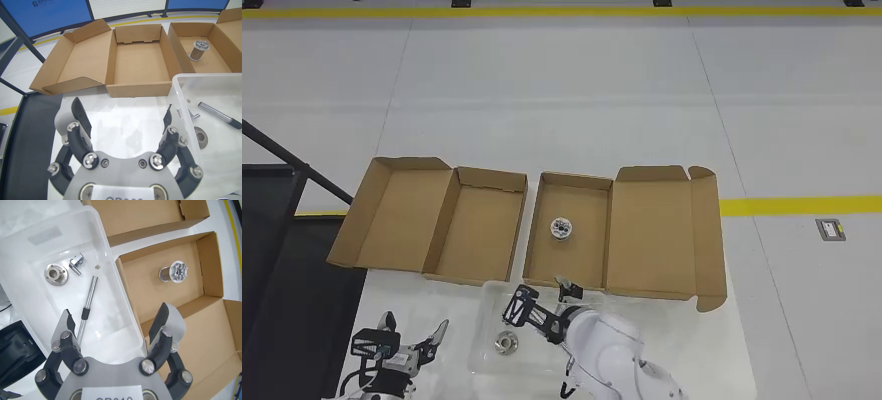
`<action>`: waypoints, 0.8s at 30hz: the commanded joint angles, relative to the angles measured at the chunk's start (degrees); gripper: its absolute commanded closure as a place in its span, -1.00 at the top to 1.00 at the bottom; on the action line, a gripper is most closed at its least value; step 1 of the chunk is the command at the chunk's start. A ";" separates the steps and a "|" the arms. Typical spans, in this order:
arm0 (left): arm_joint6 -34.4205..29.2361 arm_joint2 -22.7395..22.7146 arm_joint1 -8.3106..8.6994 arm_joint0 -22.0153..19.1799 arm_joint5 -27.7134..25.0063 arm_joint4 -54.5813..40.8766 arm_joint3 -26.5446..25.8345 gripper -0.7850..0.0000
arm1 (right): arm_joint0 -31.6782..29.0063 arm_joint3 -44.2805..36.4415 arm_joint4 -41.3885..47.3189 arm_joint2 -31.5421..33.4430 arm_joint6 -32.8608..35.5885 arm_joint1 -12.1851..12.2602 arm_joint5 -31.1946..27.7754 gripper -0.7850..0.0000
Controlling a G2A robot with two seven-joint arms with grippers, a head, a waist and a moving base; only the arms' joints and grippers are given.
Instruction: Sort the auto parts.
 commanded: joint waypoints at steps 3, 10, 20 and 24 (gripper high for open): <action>0.00 0.00 0.00 0.00 0.00 0.00 0.00 1.00 | 0.28 1.43 -1.59 -3.59 4.64 -1.01 3.78 0.94; 0.00 0.00 0.00 0.00 0.00 0.00 0.00 1.00 | 2.31 7.94 1.43 -5.64 9.06 -2.99 8.97 0.46; 0.00 0.00 0.00 0.00 0.00 0.00 0.00 1.00 | 4.26 17.11 10.91 -2.80 8.93 -4.63 12.99 0.00; 0.00 0.00 0.00 0.00 0.00 0.00 0.00 1.00 | 5.78 20.41 11.11 -3.05 10.51 -5.32 15.52 0.03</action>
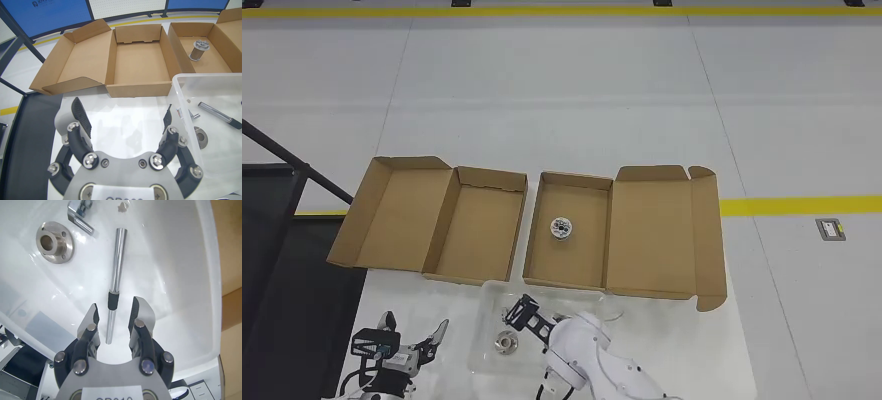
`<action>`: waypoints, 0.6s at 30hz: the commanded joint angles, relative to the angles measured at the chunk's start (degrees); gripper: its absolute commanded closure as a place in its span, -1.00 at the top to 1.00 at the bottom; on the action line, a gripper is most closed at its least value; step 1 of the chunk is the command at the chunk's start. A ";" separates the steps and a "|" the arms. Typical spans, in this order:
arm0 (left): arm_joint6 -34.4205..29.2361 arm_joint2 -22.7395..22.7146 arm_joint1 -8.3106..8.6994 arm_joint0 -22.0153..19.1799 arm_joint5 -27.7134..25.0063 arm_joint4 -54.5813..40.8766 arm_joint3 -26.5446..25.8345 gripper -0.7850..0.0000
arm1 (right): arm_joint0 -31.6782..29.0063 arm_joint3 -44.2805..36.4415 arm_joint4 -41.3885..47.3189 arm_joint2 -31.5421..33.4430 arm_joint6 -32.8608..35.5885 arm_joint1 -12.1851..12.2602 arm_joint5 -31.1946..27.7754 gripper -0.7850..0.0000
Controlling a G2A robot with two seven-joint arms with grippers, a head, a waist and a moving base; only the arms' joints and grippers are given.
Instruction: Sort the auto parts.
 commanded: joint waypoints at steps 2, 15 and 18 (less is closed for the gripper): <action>0.00 0.00 0.00 0.00 0.00 0.00 0.00 1.00 | 1.13 1.95 0.43 -0.80 0.28 -0.64 1.21 -0.02; 0.00 0.00 0.00 0.00 0.00 0.00 0.00 1.00 | 4.57 9.92 3.57 -2.08 0.37 -2.93 4.21 -0.11; 0.00 0.00 0.00 0.00 0.00 0.00 0.00 1.00 | 4.80 11.08 4.17 -1.99 -0.24 -3.25 4.58 -0.10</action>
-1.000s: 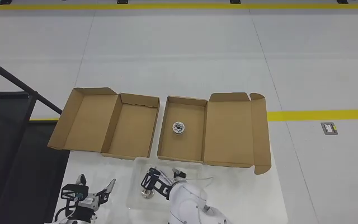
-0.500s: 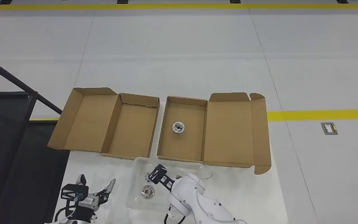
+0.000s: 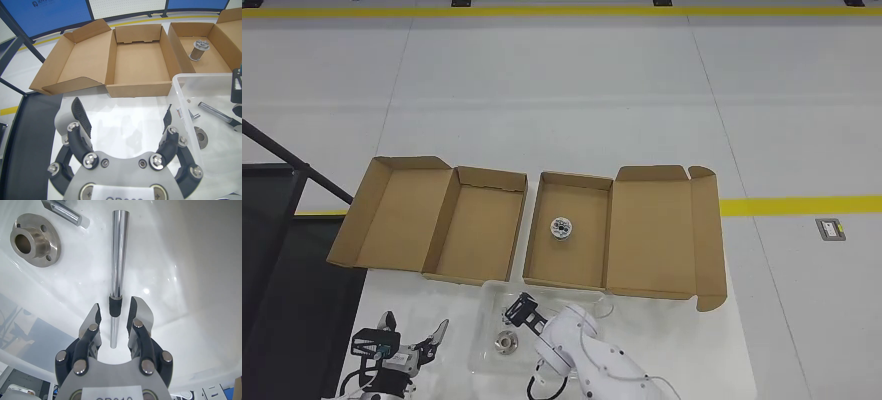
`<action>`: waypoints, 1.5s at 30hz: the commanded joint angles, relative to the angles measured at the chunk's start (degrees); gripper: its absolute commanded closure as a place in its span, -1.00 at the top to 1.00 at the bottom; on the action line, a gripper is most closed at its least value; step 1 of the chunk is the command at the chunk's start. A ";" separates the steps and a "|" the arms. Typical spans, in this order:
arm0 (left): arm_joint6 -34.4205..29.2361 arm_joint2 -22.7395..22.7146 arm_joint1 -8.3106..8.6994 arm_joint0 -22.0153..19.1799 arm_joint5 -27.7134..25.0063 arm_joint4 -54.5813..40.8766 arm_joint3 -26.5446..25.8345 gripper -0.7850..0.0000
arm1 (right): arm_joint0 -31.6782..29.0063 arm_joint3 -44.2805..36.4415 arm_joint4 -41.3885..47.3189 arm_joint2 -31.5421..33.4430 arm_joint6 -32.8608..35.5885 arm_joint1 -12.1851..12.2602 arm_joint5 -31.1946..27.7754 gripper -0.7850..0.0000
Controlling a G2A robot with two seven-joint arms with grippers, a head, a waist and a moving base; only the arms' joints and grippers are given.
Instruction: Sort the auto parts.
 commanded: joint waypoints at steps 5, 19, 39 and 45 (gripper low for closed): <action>0.00 0.00 0.00 0.00 0.00 0.00 0.00 1.00 | 0.40 2.22 0.45 0.40 -0.50 -0.45 0.79 -0.11; 0.00 0.00 0.00 0.00 0.00 0.00 0.00 1.00 | 1.79 6.26 1.48 0.84 -1.08 -1.49 0.62 -0.33; 0.00 0.00 0.00 0.00 0.00 0.00 0.00 1.00 | -9.17 -24.82 1.11 11.12 -8.56 2.44 -13.41 -1.00; 0.00 0.00 0.00 0.00 0.00 0.00 0.00 1.00 | -11.40 -28.17 0.48 13.34 -11.11 3.08 -13.88 -1.00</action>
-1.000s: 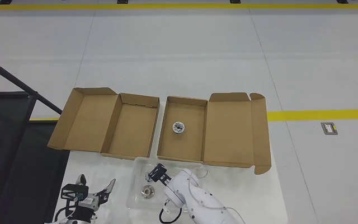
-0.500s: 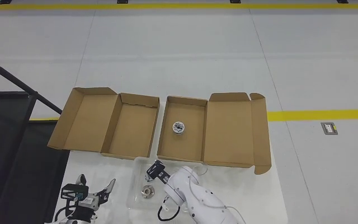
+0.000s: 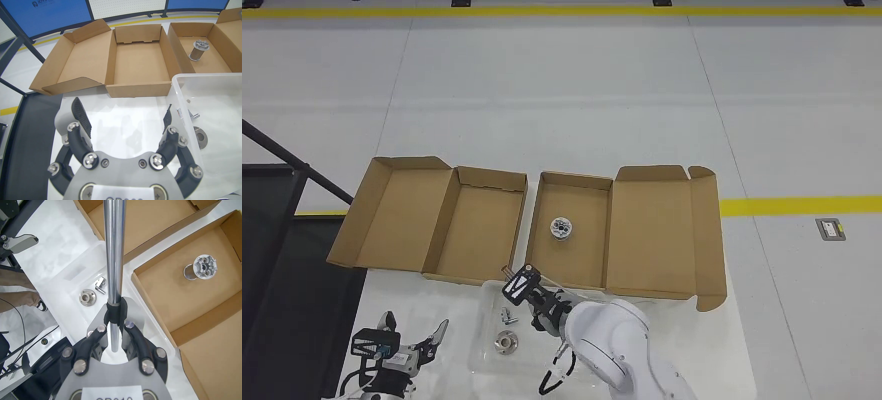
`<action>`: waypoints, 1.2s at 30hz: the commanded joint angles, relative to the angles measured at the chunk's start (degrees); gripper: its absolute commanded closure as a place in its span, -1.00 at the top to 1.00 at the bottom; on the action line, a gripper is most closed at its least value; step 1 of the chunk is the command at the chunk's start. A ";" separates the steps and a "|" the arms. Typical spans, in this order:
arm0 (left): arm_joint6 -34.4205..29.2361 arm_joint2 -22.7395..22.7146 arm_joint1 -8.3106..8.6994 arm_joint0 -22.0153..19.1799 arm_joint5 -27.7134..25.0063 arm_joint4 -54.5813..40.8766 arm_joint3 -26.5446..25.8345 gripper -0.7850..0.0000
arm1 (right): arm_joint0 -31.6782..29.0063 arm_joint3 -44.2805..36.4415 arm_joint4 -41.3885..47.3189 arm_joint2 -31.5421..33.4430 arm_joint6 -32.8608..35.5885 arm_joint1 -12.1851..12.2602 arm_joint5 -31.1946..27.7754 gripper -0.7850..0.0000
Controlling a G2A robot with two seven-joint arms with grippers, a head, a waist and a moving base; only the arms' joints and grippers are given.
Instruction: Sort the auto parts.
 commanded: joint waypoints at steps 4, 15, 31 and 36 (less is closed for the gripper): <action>0.00 0.00 0.00 0.00 0.00 0.00 0.00 1.00 | 0.07 0.12 0.03 -0.07 0.09 -0.02 0.02 -1.00; 0.00 0.00 0.00 0.00 0.00 0.00 0.00 1.00 | 3.64 5.66 9.74 3.09 -11.35 -1.58 15.76 -1.00; 0.00 0.00 0.00 0.00 0.00 0.00 0.00 1.00 | 23.36 37.34 14.36 7.13 -21.16 -4.58 37.27 -1.00; 0.00 0.00 0.00 0.00 0.00 0.00 0.00 1.00 | 28.84 48.07 16.11 5.78 -22.03 -5.80 37.87 -1.00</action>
